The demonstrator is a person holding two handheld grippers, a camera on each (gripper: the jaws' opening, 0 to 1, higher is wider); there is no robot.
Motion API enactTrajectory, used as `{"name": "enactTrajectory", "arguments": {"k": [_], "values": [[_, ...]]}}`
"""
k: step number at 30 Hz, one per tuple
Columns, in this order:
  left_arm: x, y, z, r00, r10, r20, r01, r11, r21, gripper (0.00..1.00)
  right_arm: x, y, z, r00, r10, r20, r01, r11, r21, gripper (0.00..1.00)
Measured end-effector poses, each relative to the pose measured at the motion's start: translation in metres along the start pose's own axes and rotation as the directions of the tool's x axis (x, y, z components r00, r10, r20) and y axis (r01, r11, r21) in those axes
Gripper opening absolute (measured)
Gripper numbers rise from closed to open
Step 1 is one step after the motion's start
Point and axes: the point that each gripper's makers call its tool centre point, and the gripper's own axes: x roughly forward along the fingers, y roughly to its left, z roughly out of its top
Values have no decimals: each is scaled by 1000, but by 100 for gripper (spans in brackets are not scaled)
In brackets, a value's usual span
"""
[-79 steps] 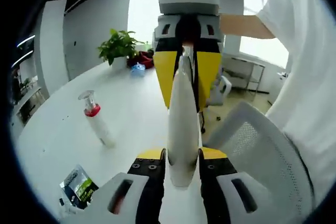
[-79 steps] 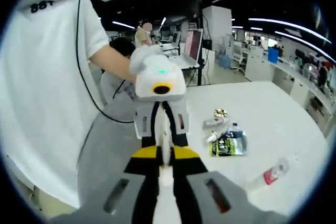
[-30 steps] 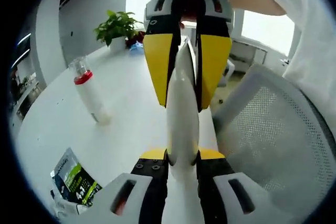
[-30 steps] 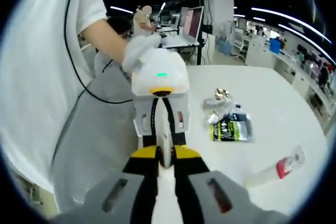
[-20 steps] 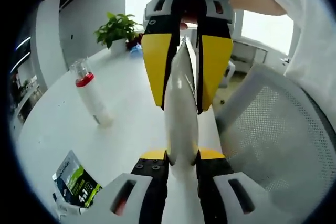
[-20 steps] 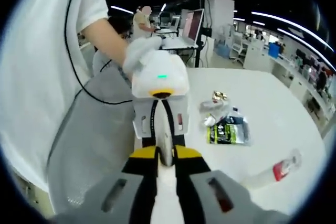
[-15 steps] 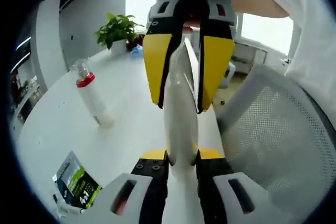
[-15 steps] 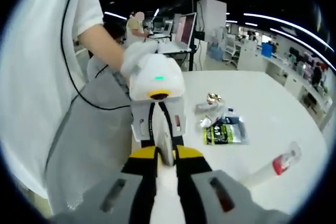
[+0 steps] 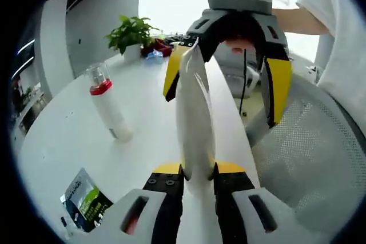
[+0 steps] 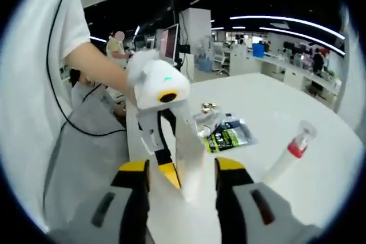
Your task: Arrange the skincare products in the storage area until every visible bottle or jar stands upright without overlapping.
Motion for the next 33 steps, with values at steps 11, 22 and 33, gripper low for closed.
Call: {"name": "enactTrajectory", "arguments": {"k": [11, 22, 33], "values": [[4, 19, 5, 1000, -2, 8, 2, 1000, 10, 16, -9, -8, -22, 993, -118, 6, 117, 988, 105, 65], [11, 50, 14, 1000, -4, 13, 3, 999, 34, 16, -14, -11, -37, 982, -187, 0, 183, 966, 180, 79], [17, 87, 23, 1000, -2, 28, 2, 1000, 2, 16, -16, -17, -46, 972, -235, -6, 231, 948, 221, 85]]}}
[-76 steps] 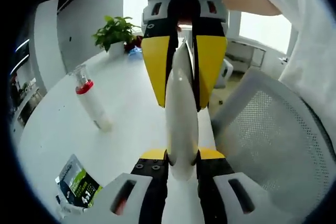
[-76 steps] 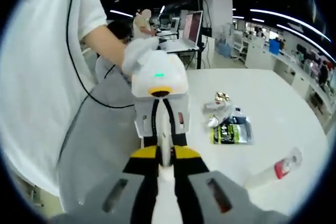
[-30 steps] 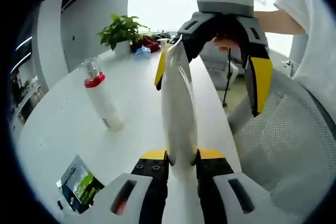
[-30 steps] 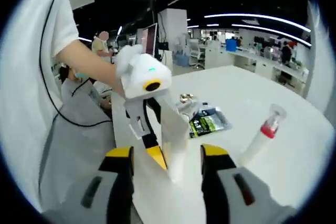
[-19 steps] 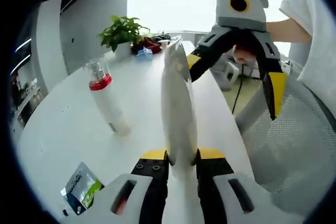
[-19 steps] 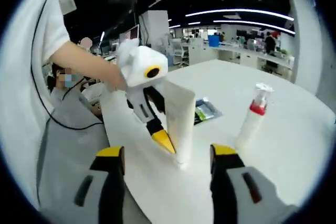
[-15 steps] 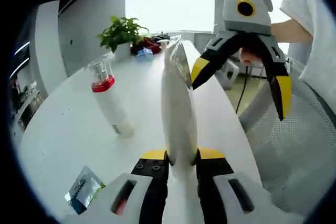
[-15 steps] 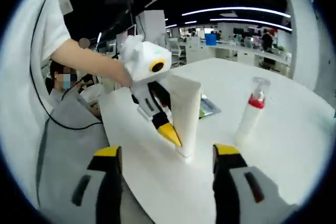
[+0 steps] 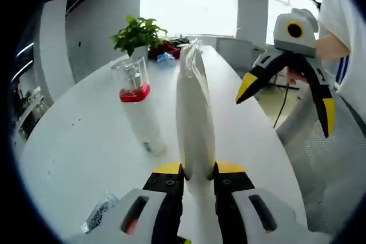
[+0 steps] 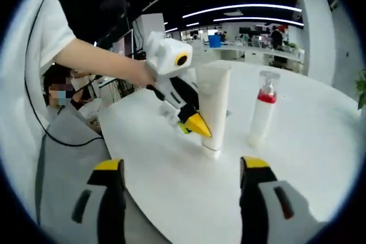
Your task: Arrange the skincare products in the storage area until every visible bottle or jar stands upright without overlapping.
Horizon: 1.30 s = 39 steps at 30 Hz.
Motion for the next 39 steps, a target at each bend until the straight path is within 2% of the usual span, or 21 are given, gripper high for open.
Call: {"name": "enactTrajectory", "arguments": {"k": [7, 13, 23, 32, 39], "values": [[5, 27, 4, 999, 23, 30, -22, 999, -39, 16, -1, -4, -5, 1000, -25, 1, 25, 999, 31, 92], [7, 43, 7, 999, 34, 24, -34, 999, -8, 16, 1, 1, -8, 999, -39, -1, 39, 998, 45, 98], [8, 59, 6, 999, 45, 7, -45, 998, 43, 17, 2, -2, -12, 997, -78, 7, 77, 994, 78, 100], [12, 67, 7, 999, 48, 10, -48, 998, 41, 17, 1, 0, -19, 996, -88, -1, 88, 990, 107, 100], [14, 68, 7, 999, 41, 11, -41, 999, 31, 17, -1, -4, -16, 995, -103, 17, 100, 987, 129, 100]]}}
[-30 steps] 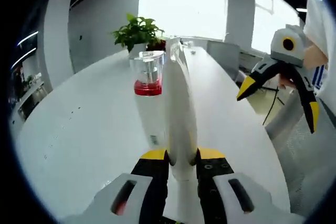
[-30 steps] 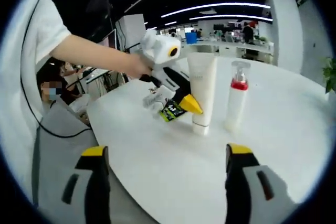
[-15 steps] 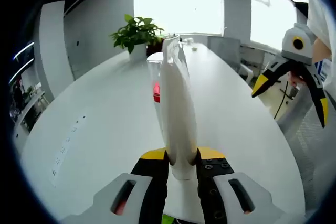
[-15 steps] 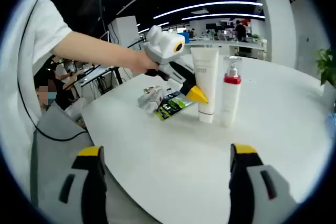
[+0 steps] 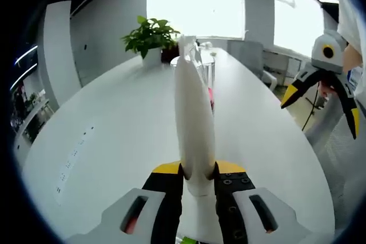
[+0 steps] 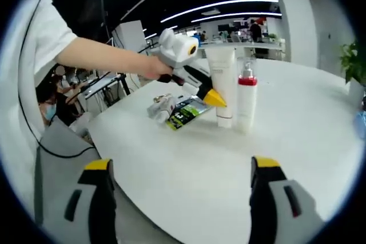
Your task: Arrange the skincare products in the storage area until every visible bottle or jar stands upright without overlapping.
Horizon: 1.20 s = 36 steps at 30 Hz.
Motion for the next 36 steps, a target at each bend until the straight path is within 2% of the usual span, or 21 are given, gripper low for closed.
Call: {"name": "enactTrajectory", "arguments": {"k": [7, 15, 26, 36], "values": [[3, 0, -6, 1000, -6, -23, 6, 1000, -8, 18, -1, -1, 1, 1000, -4, 0, 4, 1000, -5, 100], [3, -5, -14, 999, -11, -49, 10, 1000, -17, 26, -3, -1, 0, 1000, -12, -2, 12, 1000, -4, 100], [-17, -4, -17, 997, 70, -41, -74, 993, -90, 44, -3, 1, 6, 1000, -17, 8, 17, 1000, -19, 100], [-44, -14, -32, 986, 156, -55, -164, 966, -200, 59, -4, 6, 10, 1000, -25, 15, 26, 999, -24, 100]]}}
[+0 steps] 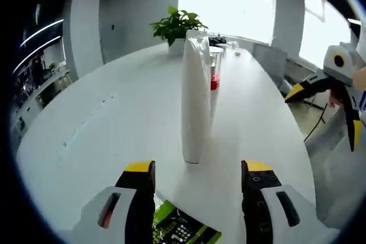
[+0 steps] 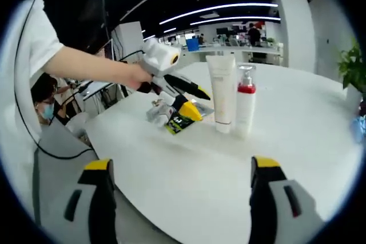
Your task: Arrange the skincare products in the storage area until every visible bottle or jar stands upright without overlapping.
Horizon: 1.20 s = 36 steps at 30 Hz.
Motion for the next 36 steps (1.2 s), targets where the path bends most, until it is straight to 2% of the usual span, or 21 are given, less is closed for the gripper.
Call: {"name": "enactTrajectory", "arguments": {"k": [11, 14, 25, 36], "values": [[-26, -7, -18, 998, 66, -14, -67, 995, -71, 69, -3, -1, 3, 1000, -12, 9, 12, 1000, -3, 100], [-34, -10, -18, 996, 92, 18, -89, 988, -124, 72, -4, -1, 3, 1000, -17, 8, 17, 1000, -2, 100], [-70, -27, -40, 984, 179, 13, -171, 959, -225, 83, -11, 5, 2, 999, -31, 15, 31, 1000, 3, 100], [-104, -42, -50, 966, 259, 21, -240, 922, -304, 92, -21, 9, 3, 998, -56, 28, 56, 998, 15, 100]]}}
